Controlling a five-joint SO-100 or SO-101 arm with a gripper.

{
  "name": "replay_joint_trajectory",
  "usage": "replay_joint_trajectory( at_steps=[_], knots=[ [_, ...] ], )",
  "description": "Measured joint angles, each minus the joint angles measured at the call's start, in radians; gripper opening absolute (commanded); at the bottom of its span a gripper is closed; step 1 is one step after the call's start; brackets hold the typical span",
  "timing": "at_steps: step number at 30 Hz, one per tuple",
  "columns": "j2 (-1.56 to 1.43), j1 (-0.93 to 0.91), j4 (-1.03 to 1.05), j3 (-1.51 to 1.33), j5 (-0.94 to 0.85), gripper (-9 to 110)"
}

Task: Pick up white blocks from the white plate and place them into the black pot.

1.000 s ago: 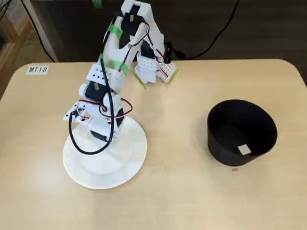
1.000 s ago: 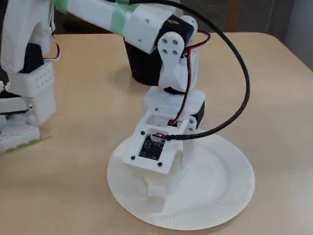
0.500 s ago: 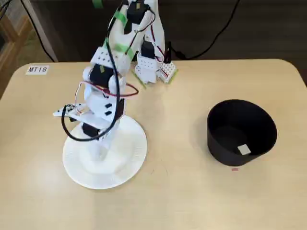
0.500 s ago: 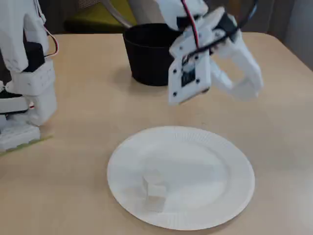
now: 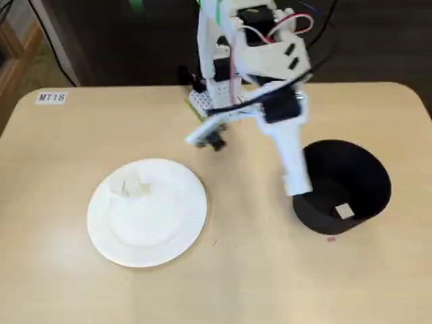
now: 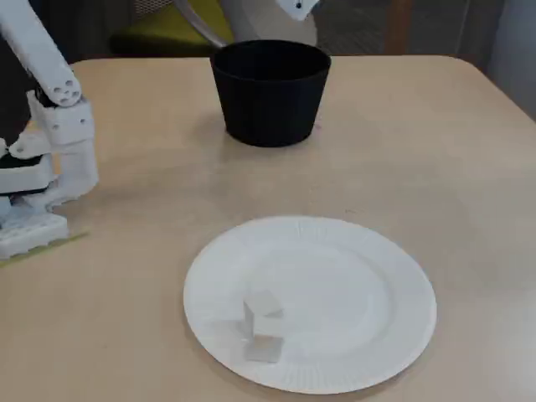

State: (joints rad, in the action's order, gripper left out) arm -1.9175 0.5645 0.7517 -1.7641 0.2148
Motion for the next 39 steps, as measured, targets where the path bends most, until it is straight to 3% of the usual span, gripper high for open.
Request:
replay_joint_trajectory(
  at_steps=[11, 12, 14, 18, 22, 28, 33, 39],
  knots=[
    [0.020, 0.077, -0.005, -0.158, -0.023, -2],
    [0.020, 0.077, -0.005, -0.158, -0.023, 2],
    [0.020, 0.077, -0.003, -0.158, -0.026, 22],
    [0.023, 0.077, 0.032, -0.158, -0.071, 33],
    [0.023, 0.077, 0.041, -0.158, -0.104, 28],
    [0.020, 0.044, 0.064, -0.158, -0.169, -2],
    [-0.074, -0.117, 0.181, -0.158, -0.376, -2],
    [-0.184, -0.512, 0.411, -0.158, -0.644, -2]
  ],
)
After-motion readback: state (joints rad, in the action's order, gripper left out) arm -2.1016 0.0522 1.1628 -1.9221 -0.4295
